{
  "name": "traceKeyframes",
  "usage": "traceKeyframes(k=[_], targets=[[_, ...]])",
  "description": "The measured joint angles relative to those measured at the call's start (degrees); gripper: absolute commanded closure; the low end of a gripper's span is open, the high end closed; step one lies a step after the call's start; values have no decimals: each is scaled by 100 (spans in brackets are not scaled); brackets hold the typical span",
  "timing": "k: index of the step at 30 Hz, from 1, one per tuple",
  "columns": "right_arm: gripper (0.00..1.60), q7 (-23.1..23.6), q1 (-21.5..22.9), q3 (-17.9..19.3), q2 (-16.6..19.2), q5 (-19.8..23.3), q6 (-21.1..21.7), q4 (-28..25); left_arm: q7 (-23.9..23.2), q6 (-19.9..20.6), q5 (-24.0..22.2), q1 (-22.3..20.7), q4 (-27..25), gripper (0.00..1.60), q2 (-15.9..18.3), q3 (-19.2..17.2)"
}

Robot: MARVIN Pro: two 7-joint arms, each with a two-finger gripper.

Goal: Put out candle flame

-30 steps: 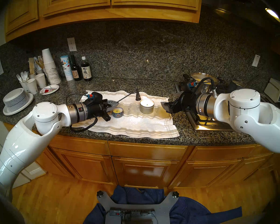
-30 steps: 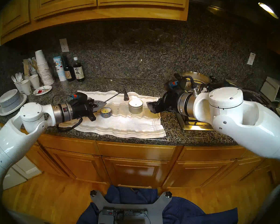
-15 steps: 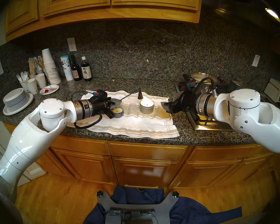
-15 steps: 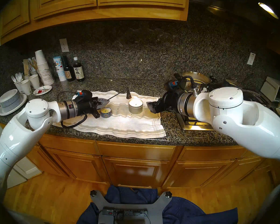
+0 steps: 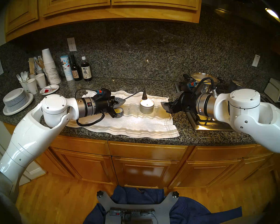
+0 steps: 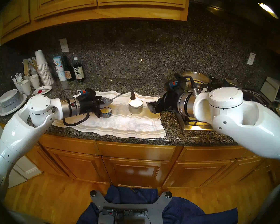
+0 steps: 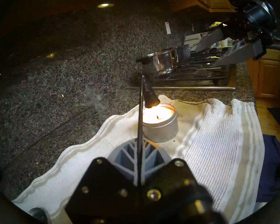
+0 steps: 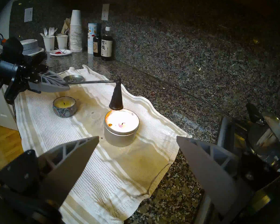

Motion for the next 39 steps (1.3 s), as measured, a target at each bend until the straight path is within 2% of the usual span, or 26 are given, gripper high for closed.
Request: traceKeyframes(k=[22,39], targets=[[0,0,0,0,0,1,0,0,-89,377,258,-313,31,160,-127,172],[0,0,2,0,0,1,0,0,-400,536,550,-575,145,160,-212,363]])
